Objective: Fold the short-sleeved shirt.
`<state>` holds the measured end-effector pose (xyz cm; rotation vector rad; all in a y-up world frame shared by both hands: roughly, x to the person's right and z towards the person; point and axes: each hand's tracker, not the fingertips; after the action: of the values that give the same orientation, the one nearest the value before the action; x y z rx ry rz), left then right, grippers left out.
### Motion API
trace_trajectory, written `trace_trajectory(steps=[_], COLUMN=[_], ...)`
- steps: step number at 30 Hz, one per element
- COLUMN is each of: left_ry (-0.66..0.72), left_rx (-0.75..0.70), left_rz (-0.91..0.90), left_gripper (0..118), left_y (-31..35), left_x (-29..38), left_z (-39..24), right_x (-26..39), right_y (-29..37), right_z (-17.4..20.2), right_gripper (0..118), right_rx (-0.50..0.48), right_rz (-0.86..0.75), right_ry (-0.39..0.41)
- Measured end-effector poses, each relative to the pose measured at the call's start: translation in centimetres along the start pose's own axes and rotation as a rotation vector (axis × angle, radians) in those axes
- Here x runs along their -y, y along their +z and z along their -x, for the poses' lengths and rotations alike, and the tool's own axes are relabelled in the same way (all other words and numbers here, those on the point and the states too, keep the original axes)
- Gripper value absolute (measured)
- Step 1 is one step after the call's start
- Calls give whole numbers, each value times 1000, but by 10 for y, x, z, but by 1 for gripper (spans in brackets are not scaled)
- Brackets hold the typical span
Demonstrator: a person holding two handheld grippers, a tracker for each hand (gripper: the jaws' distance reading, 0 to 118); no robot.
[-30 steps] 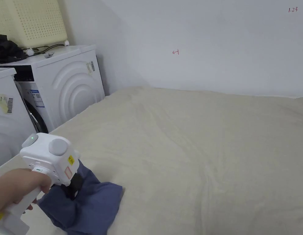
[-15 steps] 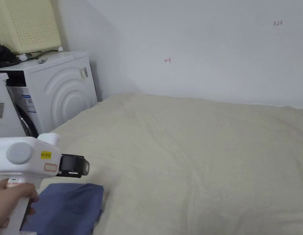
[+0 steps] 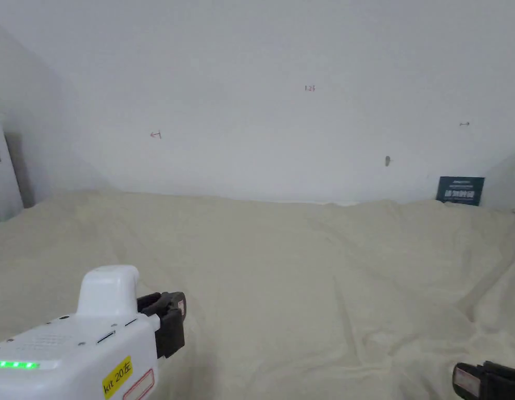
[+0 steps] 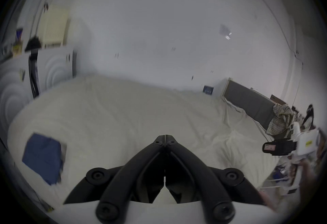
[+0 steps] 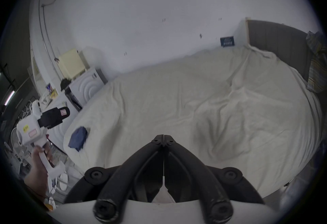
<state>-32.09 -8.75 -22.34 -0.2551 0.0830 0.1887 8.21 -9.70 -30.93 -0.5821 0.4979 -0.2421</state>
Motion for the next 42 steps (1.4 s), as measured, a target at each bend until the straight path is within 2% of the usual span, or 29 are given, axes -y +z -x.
trace_trajectory(steps=[2,6,8,9,11,12,14,18,24,27,28,29,30,31,32,33,36,42], left_ry=[-88,-152,-141,-158,-210,-250,-303,-287,-277,-276,-263,-252,-245,-234,-226,-226,-259,-258], left_rx=[-76,-163,-198,-223,-298,-296,-296,-314,-298,-293,-289,-297,-301,-304,-306,-305,-309,-299], left_rz=[-121,-340,-416,-455,-490,-495,-502,-451,-383,-401,-413,-422,-422,-423,-428,-432,-430,-407], left_gripper=[0,0,0,0,0,0,0,0,0,4,17,41,81,101,112,117,118,118], left_y=[13,36,44,46,47,46,42,41,38,40,41,41,41,41,42,43,42,42], left_x=[-3,0,4,6,16,22,40,61,69,65,64,62,60,60,60,60,60,60], left_z=[-28,-60,-66,-71,-80,-82,-84,-79,-79,-79,-79,-79,-78,-78,-77,-76,-77,-76], right_x=[-1,14,26,35,54,62,68,77,81,76,75,72,70,70,71,71,71,72], right_y=[17,45,53,52,51,49,40,20,17,20,20,20,20,20,20,21,17,17], right_z=[4,21,26,30,33,30,26,16,9,11,13,14,15,15,16,13,14,14], right_gripper=[0,0,0,0,0,0,0,0,0,7,27,56,99,114,115,115,115,115], right_rx=[7,150,182,229,387,414,396,394,398,362,367,361,356,350,356,359,391,375], right_rz=[-112,-403,-530,-592,-740,-806,-790,-651,-618,-619,-621,-613,-608,-611,-616,-614,-603,-592], right_ry=[34,250,316,339,362,367,369,343,325,337,340,342,335,319,328,322,327,340])
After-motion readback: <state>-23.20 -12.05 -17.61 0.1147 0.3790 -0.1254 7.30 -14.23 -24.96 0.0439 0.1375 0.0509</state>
